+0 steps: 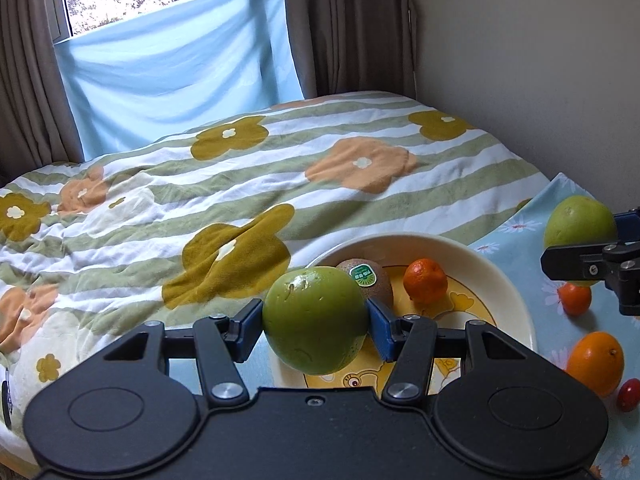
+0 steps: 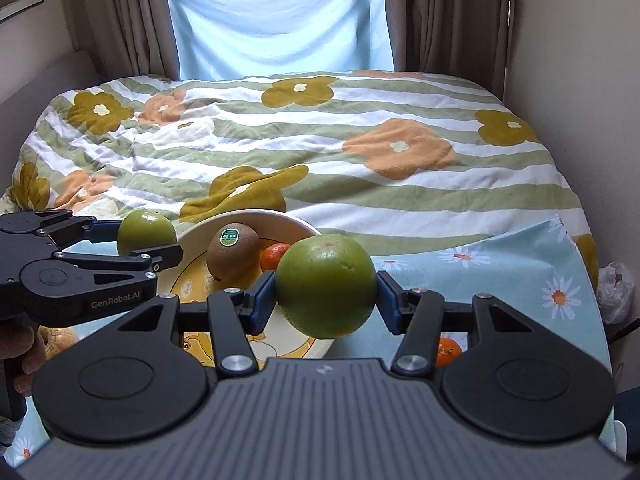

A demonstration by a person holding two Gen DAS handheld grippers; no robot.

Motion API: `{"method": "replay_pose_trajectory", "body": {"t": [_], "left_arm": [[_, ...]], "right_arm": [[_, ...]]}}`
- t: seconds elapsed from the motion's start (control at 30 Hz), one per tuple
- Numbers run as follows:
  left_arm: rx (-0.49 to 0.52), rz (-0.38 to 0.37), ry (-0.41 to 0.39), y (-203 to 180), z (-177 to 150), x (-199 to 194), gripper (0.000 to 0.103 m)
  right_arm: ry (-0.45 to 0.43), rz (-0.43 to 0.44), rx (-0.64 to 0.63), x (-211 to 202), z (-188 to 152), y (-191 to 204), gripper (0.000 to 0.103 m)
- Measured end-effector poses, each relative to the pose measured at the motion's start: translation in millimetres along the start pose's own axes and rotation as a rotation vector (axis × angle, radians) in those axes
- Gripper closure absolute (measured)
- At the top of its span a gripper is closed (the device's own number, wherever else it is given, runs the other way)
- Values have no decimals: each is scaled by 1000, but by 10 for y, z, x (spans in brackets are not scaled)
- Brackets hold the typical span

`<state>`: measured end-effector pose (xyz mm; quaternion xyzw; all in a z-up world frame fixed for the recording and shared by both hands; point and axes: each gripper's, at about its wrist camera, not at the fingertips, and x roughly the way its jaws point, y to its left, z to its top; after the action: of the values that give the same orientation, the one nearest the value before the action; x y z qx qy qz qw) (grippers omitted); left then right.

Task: Organize fruits
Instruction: 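Carry the green apple with the left gripper while the right gripper carries the large green apple to the bowl, then open the left gripper releasing the green apple while the right gripper releases the large green apple into the bowl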

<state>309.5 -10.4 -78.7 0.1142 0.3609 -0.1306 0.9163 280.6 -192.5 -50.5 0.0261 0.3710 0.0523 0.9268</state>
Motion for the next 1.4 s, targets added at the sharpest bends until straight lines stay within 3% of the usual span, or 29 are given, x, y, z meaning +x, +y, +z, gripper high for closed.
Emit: {"method": "replay_pose_trajectory", "body": {"t": [0.47,0.53,0.57,0.6,0.73,0.93,1.4], "left_arm": [[85,4,53,-79,-95,355,43],[80,4,28,-83,-91,322,32],[82,7,11,-90,-85,288,13],[86,10,-8,-99,-86,248,3],[96,-14,-11,-104,-110,138,3],[30,-19,5,1,-155,-36,3],[-61,16,0,87,-343,-363,3]], "right_arm": [[35,-30,34,254,38,-6,35],[36,-30,36,262,46,-6,35],[36,-29,38,266,50,-13,35],[36,-28,39,271,59,-21,35],[36,-27,36,275,84,-25,35],[43,-5,15,342,114,-17,35],[93,87,-105,736,-80,219,35]]}}
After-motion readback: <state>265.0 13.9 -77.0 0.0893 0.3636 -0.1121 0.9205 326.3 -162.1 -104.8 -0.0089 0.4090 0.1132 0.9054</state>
